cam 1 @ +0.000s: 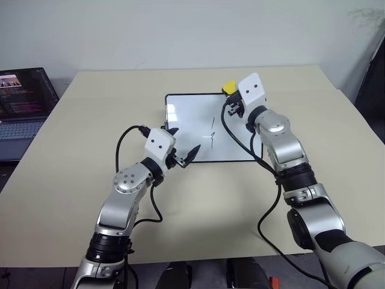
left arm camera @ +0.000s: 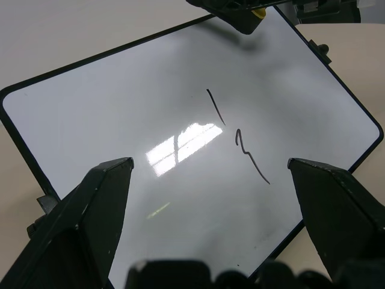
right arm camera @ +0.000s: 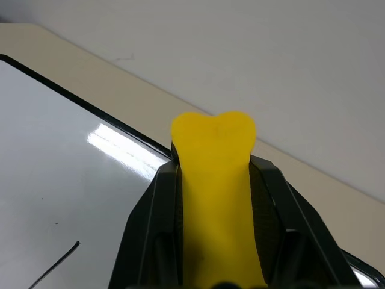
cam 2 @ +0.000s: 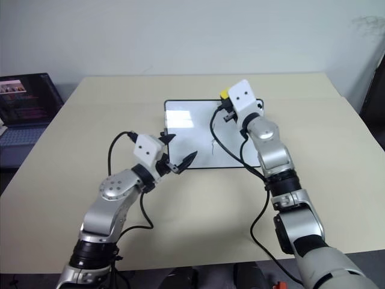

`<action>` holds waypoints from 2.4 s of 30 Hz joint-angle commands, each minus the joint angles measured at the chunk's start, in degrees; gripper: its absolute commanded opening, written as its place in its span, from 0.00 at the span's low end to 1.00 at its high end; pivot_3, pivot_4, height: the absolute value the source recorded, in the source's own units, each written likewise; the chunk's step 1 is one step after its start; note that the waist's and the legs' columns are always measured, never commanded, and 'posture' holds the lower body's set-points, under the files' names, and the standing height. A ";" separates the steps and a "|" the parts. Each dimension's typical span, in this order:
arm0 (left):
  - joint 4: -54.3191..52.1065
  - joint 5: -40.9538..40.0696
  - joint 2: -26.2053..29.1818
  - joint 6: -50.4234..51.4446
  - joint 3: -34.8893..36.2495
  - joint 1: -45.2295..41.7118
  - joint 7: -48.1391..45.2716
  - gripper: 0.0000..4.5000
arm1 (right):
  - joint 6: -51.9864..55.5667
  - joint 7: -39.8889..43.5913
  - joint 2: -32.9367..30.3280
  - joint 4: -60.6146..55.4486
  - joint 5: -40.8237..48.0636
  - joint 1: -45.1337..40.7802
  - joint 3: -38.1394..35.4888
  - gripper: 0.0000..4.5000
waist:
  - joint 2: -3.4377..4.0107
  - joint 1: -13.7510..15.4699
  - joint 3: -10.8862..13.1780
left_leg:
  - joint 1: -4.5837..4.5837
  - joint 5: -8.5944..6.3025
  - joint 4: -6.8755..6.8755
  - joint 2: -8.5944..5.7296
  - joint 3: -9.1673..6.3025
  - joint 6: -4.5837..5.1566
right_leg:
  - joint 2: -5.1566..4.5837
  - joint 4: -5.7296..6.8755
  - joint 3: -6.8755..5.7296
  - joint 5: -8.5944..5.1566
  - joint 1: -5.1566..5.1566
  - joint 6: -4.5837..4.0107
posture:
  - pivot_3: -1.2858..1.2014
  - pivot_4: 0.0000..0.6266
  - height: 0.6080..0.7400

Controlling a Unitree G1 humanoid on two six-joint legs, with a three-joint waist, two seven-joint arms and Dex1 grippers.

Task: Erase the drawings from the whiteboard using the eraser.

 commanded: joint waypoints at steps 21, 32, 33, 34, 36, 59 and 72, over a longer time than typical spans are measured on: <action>-15.81 -5.12 2.15 5.85 4.54 7.54 0.00 1.00 | 33.16 6.69 -1.82 -35.83 11.70 14.39 -5.44 0.25 | 0.01 0.22 0.01 | -0.06 -0.02 -0.03 0.01 -0.06 0.02 | -0.02 -0.04 0.01 -0.01 -0.01 0.01 | 0.52 0.24 1.00; -22.74 -7.74 2.27 12.80 6.61 11.66 3.46 1.00 | 44.45 1.78 -1.96 -46.73 14.22 21.16 -7.63 0.25 | 0.01 0.25 0.01 | -0.01 -0.08 0.01 0.00 -0.05 0.14 | 0.00 -0.02 -0.02 -0.02 0.06 0.02 | 0.52 0.24 1.00; -22.74 -7.77 2.26 12.82 6.34 11.64 3.52 1.00 | 44.52 1.61 -1.96 -46.73 14.33 21.18 -7.51 0.25 | 0.01 0.25 0.01 | -0.01 -0.08 0.00 0.02 -0.05 0.13 | 0.00 -0.02 -0.02 -0.02 0.06 0.02 | 0.52 0.24 1.00; -22.71 -7.78 2.28 12.82 6.15 11.58 3.55 1.00 | 44.55 1.50 -2.02 -46.67 14.44 21.12 -7.43 0.25 | 0.01 0.25 0.01 | -0.01 -0.07 0.00 0.02 -0.06 0.11 | 0.01 -0.02 -0.03 -0.02 0.06 0.02 | 0.52 0.24 1.00; -22.57 -7.85 2.31 12.82 6.01 11.49 3.59 1.00 | 44.44 1.40 -2.24 -46.40 14.56 20.93 -7.33 0.25 | 0.01 0.25 0.01 | -0.01 -0.06 0.00 0.01 -0.05 0.11 | 0.01 -0.03 -0.02 -0.02 0.06 0.02 | 0.52 0.24 1.00; -7.25 -3.89 3.27 3.27 1.07 7.07 -0.13 1.00 | 19.19 1.65 -2.50 -27.26 7.82 13.29 2.46 0.25 | 0.00 0.23 0.02 | -0.01 -0.02 -0.03 0.00 0.00 0.02 | 0.02 -0.12 -0.02 -0.02 0.06 0.02 | 0.52 0.24 1.00; -4.45 -2.51 1.39 -0.90 -2.70 7.35 -1.17 1.00 | 0.58 0.77 0.79 -8.02 2.85 4.75 4.17 0.25 | 0.00 0.16 0.04 | -0.03 -0.02 -0.05 0.02 0.01 0.02 | 0.01 -0.10 0.00 -0.01 0.00 0.01 | 0.52 0.24 1.00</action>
